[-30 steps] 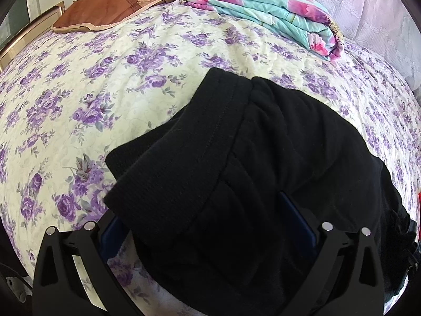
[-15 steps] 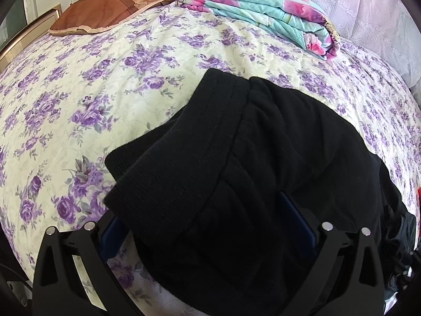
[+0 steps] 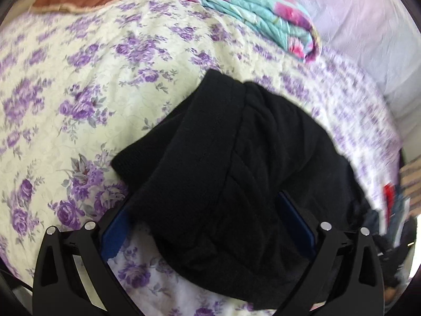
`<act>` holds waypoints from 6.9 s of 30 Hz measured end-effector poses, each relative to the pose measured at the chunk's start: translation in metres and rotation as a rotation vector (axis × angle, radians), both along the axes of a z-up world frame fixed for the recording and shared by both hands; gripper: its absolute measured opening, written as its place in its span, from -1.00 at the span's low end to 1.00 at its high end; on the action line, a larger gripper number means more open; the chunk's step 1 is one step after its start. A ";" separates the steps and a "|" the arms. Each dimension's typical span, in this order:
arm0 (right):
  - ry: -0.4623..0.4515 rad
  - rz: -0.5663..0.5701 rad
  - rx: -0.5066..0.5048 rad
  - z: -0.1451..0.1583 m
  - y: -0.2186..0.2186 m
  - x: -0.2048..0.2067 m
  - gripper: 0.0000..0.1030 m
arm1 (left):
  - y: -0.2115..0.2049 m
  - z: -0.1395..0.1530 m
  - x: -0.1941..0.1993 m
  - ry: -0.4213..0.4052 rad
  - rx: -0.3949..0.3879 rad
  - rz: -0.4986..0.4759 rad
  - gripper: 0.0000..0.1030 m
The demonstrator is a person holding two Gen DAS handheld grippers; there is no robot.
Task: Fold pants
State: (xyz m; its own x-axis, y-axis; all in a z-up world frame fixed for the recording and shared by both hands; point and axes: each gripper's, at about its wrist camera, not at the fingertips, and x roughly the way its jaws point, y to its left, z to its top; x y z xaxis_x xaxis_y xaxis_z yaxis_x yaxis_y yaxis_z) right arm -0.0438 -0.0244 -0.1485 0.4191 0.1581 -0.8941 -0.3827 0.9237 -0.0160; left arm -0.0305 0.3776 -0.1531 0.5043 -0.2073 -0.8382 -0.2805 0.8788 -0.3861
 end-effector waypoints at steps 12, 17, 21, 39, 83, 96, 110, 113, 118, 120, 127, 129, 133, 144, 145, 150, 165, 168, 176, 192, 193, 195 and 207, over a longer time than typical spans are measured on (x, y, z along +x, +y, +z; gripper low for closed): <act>-0.008 0.004 0.012 -0.007 -0.001 0.000 0.01 | 0.030 -0.002 -0.004 -0.089 -0.283 0.095 0.63; -0.003 0.004 0.011 -0.007 -0.002 0.000 0.01 | 0.042 -0.009 -0.002 -0.070 -0.271 0.111 0.17; -0.001 0.006 0.015 -0.007 -0.003 0.001 0.02 | 0.047 -0.012 -0.004 -0.070 -0.277 0.103 -0.07; -0.072 0.009 0.151 0.032 -0.036 -0.003 0.23 | -0.027 0.105 -0.022 -0.278 -0.082 -0.008 -0.61; -0.071 -0.195 0.430 0.066 -0.303 0.000 0.59 | -0.490 0.068 -0.049 -0.202 0.222 -0.733 0.20; 0.048 -0.073 0.205 0.005 -0.210 0.054 0.67 | -0.458 0.003 -0.031 0.046 0.314 -0.599 0.30; -0.018 0.060 0.274 0.046 -0.221 -0.009 0.70 | -0.362 0.036 -0.043 -0.028 0.270 -0.326 0.42; 0.094 -0.001 0.218 0.007 -0.224 -0.014 0.71 | -0.335 0.014 -0.038 0.062 0.296 -0.308 0.42; 0.129 -0.109 0.324 0.008 -0.241 -0.014 0.76 | -0.317 0.004 -0.042 0.074 0.246 -0.379 0.43; 0.143 -0.125 0.476 0.019 -0.253 -0.020 0.76 | -0.305 0.010 -0.042 0.050 0.192 -0.396 0.43; 0.196 -0.315 0.803 0.010 -0.287 -0.015 0.76 | -0.241 0.016 -0.013 0.018 -0.140 -0.349 0.48; 0.204 -0.343 0.829 0.003 -0.284 -0.008 0.76 | -0.237 0.009 -0.003 0.036 -0.202 -0.363 0.48; 0.250 -0.375 0.876 -0.015 -0.273 0.008 0.76 | -0.241 -0.009 0.007 0.073 -0.225 -0.415 0.48; 0.280 -0.404 0.950 -0.029 -0.268 0.022 0.45 | -0.252 -0.039 0.031 0.118 -0.250 -0.442 0.59; 0.284 -0.401 0.958 -0.031 -0.266 0.023 0.38 | -0.251 -0.039 0.031 0.115 -0.253 -0.447 0.59; 0.287 -0.404 0.946 -0.043 -0.265 0.027 -0.01 | -0.256 -0.041 0.041 0.110 -0.272 -0.460 0.60; 0.274 -0.374 0.942 -0.044 -0.264 0.026 0.01 | -0.256 -0.042 0.084 0.112 -0.349 -0.468 0.49; 0.312 -0.353 0.942 -0.043 -0.263 0.030 0.01 | -0.263 -0.041 0.082 0.106 -0.353 -0.450 0.08; 0.233 -0.269 0.799 -0.014 -0.248 0.026 -0.55 | -0.277 -0.008 0.067 0.061 -0.208 -0.464 -0.59; -0.106 -0.155 0.695 0.168 -0.264 0.155 -0.59 | -0.338 0.170 0.176 -0.247 0.006 -0.501 -0.63; -0.119 -0.158 0.685 0.173 -0.263 0.169 -0.59 | -0.344 0.178 0.190 -0.257 0.020 -0.497 -0.63; -0.144 -0.159 0.655 0.178 -0.259 0.199 -0.59 | -0.352 0.187 0.216 -0.267 0.052 -0.479 -0.63; -0.190 -0.164 0.488 0.128 -0.218 0.328 -0.60 | -0.363 0.145 0.346 -0.175 0.069 -0.337 -0.63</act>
